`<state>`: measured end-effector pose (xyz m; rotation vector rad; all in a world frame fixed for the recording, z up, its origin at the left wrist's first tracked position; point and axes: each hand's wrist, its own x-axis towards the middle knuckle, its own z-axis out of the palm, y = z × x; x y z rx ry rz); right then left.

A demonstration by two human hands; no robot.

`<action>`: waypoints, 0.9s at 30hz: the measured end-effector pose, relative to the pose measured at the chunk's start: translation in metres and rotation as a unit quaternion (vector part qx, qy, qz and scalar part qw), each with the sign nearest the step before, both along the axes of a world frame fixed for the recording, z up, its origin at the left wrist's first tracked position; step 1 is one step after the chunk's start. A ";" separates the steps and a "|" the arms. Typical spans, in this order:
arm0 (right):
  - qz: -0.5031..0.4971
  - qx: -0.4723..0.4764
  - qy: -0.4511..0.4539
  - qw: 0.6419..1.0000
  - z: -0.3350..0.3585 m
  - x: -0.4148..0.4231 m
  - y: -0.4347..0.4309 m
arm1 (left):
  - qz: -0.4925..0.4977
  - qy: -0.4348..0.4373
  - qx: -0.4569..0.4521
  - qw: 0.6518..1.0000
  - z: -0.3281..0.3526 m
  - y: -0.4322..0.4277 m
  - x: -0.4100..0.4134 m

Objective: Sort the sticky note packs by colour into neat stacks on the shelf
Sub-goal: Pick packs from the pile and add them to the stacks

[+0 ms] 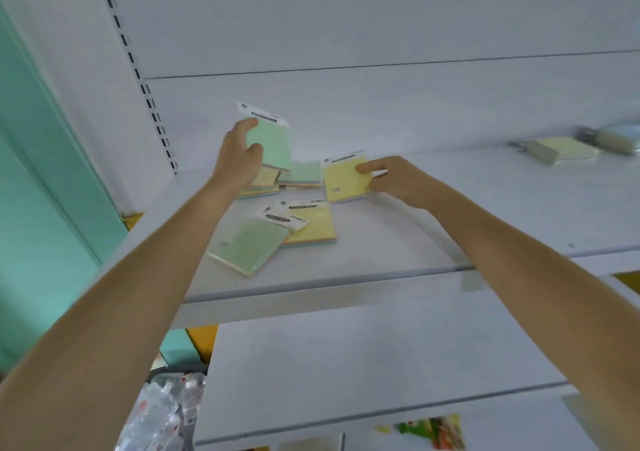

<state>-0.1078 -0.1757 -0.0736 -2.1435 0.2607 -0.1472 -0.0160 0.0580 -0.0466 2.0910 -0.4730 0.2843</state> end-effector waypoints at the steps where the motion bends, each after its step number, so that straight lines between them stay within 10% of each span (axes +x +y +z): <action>1: -0.011 0.016 -0.001 1.000 0.002 -0.008 -0.012 | -0.012 -0.001 0.008 1.000 0.004 -0.014 -0.003; 27: -0.148 0.157 -0.094 0.972 0.016 -0.192 -0.408 | -0.115 0.134 -0.117 0.977 0.002 -0.430 -0.123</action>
